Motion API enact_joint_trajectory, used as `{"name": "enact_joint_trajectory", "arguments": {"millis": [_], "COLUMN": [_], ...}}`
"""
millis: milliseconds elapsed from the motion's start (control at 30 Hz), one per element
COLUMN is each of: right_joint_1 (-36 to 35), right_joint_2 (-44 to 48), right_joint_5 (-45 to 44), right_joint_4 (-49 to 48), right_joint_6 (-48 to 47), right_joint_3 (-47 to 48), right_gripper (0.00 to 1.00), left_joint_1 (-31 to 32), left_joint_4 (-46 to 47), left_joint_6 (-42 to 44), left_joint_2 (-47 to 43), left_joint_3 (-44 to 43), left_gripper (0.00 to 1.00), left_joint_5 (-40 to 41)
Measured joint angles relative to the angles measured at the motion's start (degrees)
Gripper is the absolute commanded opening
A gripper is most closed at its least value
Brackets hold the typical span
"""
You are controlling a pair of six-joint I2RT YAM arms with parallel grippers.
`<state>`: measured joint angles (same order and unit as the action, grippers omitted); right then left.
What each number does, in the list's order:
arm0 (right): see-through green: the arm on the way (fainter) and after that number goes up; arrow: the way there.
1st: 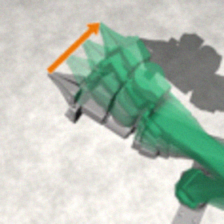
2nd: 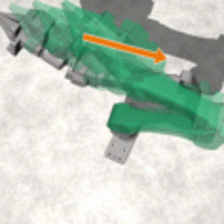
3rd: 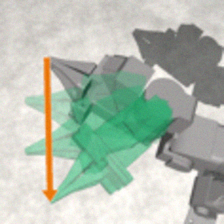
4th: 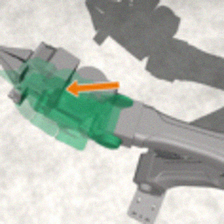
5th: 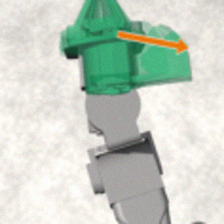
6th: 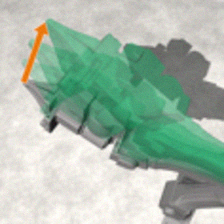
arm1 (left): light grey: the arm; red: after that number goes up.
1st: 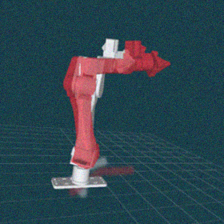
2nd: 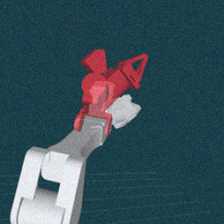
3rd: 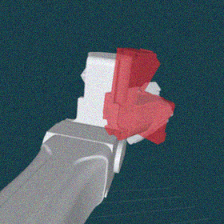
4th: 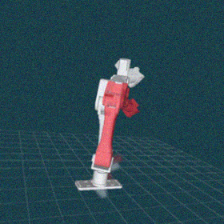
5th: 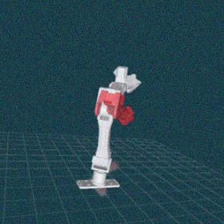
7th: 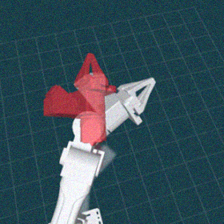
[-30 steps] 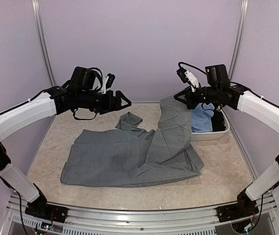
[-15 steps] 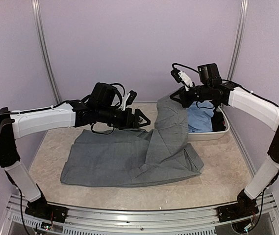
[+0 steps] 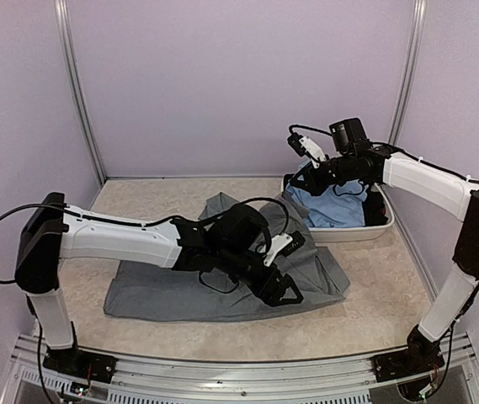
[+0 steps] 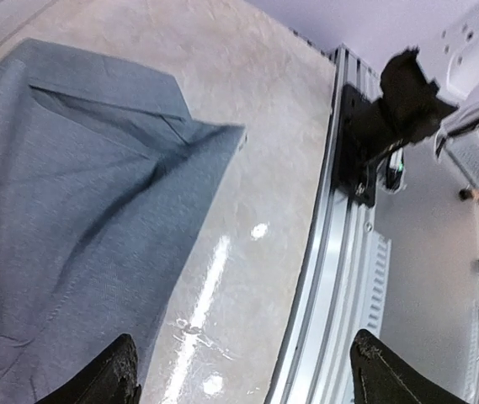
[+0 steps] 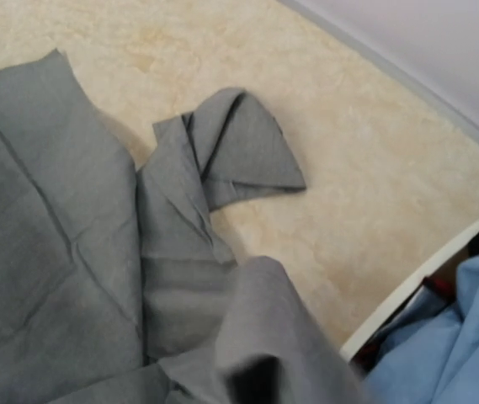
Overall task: Fold and stack the long sleeve shirts
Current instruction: Place the sleeve of the 1/3-folded shirt, then smooth out the 1/3-folded shirt at the center of the board.
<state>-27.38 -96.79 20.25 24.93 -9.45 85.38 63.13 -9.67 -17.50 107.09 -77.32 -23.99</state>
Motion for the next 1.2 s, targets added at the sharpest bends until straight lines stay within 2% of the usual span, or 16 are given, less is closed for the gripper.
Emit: {"name": "enact_joint_trajectory", "arguments": {"millis": [100, 300, 600, 1000, 1200], "right_joint_1": [0.0, 0.0, 0.0, 0.0, 0.0], "right_joint_2": [-0.5, -1.0, -1.0, -1.0, 3.4], "right_joint_5": [-0.2, -0.2, -0.3, -1.0, -0.5], "right_joint_4": [1.7, 3.8, 4.7, 4.9, 4.9], "right_joint_6": [0.1, 0.1, 0.1, 0.7, 4.5], "right_joint_3": [0.1, 0.2, 0.2, -2.5, -12.1], "right_gripper": [0.09, 0.04, 0.03, 0.05, 0.13], "left_joint_1": [4.0, 7.0, 7.7, 14.0, 14.0], "left_joint_4": [-2.6, -5.8, -6.2, -6.2, -4.8], "left_joint_6": [4.3, 10.5, 14.6, 18.4, 18.6], "left_joint_2": [5.2, 15.1, 19.1, 19.7, 19.6], "left_joint_3": [-3.1, -13.2, -14.1, -12.9, -11.9], "left_gripper": [0.82, 0.82, 0.73, 0.72, 0.75], "left_joint_5": [3.3, 11.3, 18.4, 16.7, 15.7]}}
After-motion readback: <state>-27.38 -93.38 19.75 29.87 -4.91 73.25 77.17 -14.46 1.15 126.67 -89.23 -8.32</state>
